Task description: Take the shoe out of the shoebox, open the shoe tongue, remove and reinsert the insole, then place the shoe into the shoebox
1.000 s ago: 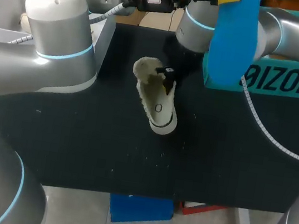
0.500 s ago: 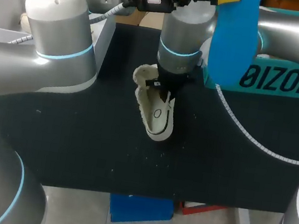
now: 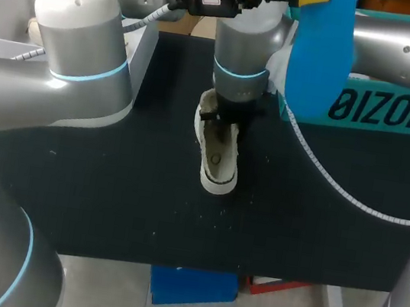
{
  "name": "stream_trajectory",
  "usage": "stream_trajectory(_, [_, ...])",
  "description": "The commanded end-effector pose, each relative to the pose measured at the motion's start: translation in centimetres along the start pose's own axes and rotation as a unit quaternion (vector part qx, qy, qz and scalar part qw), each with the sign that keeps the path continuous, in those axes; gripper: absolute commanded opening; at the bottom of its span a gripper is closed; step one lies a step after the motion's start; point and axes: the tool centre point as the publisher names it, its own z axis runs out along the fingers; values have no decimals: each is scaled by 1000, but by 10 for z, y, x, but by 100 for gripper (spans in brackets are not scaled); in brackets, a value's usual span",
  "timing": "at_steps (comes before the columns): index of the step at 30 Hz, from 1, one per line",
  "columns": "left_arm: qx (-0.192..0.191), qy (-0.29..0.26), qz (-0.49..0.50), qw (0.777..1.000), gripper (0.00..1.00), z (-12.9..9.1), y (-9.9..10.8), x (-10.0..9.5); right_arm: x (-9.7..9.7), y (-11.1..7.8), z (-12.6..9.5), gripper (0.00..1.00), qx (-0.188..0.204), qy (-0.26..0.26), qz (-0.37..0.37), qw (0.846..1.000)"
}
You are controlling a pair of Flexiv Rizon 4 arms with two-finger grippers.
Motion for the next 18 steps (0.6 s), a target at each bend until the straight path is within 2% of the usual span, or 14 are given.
stream_trajectory(1, [0,-2,1,1000,0,1,1,0,-10,-4,-21,100,-17,62,5,998])
stream_trajectory(6, [0,-2,1,1000,0,1,1,0,-12,-4,-50,100,-41,152,2,987])
stream_trajectory(10, [0,-2,1,1000,0,1,1,0,-12,-3,-68,100,-51,243,-12,969])
stream_trajectory(13, [0,-2,1,1000,0,1,1,0,-11,-1,-79,100,-55,313,-25,948])
stream_trajectory(16, [0,-2,1,1000,0,1,1,0,-10,2,-91,100,-64,410,-65,907])
stream_trajectory(17, [0,-2,1,1000,0,1,1,0,-9,2,-96,100,-67,408,-103,905])
stream_trajectory(18, [0,-2,1,1000,0,1,1,0,-9,2,-96,100,-67,408,-103,905])
